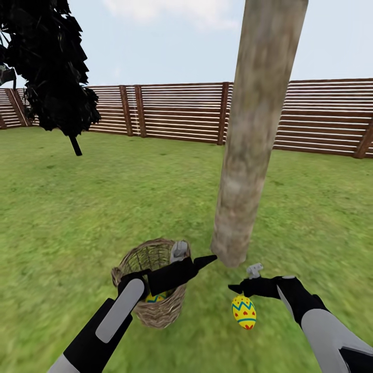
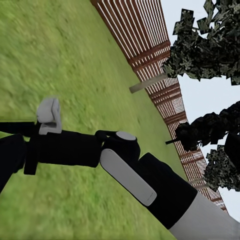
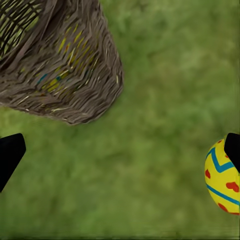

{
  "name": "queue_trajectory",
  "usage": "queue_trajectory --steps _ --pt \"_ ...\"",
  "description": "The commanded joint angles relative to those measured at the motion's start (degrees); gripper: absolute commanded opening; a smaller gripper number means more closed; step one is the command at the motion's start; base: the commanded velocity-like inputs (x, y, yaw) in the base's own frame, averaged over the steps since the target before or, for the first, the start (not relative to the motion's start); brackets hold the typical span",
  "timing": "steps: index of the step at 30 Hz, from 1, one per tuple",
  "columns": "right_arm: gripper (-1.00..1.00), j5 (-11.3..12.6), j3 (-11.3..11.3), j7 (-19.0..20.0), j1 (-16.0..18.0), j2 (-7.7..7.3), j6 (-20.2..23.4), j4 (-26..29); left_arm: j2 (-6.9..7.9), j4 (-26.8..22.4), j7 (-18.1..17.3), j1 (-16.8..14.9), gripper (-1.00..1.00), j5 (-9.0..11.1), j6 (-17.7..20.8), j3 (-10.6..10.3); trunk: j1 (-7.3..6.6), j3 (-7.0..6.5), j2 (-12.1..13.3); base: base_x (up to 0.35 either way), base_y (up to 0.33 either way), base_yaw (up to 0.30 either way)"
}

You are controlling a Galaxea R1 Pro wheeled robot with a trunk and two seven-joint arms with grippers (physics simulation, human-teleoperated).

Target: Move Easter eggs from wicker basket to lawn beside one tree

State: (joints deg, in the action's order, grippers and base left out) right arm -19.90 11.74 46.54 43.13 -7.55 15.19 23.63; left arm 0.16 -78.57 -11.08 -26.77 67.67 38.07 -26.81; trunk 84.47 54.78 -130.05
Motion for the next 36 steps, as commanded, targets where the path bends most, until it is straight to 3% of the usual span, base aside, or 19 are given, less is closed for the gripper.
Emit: queue_trajectory --steps 1,21,28,36 --pt "1.0 -0.32 0.48 0.4 0.02 0.08 1.04 0.09 0.02 0.0 -0.08 -0.04 1.0 0.09 0.17 0.0 -0.24 -0.13 0.39 0.0 0.0 0.0" --pt "1.0 -0.39 0.39 0.4 0.02 0.25 1.87 0.1 0.03 0.17 -0.08 -0.04 1.0 0.02 0.12 -0.04 -4.63 -3.72 8.41 0.0 0.0 0.007" --pt "1.0 -0.4 0.39 0.4 0.02 0.25 1.87 0.1 0.11 0.18 -0.17 0.03 1.0 0.12 -0.02 1.59 -4.63 -3.72 8.41 0.0 0.0 0.251" --pt "1.0 -0.4 0.39 0.4 0.02 0.25 1.86 0.1 0.11 0.18 -0.17 0.05 1.0 0.14 -0.01 1.84 -4.63 -3.72 8.41 0.0 0.0 0.289"
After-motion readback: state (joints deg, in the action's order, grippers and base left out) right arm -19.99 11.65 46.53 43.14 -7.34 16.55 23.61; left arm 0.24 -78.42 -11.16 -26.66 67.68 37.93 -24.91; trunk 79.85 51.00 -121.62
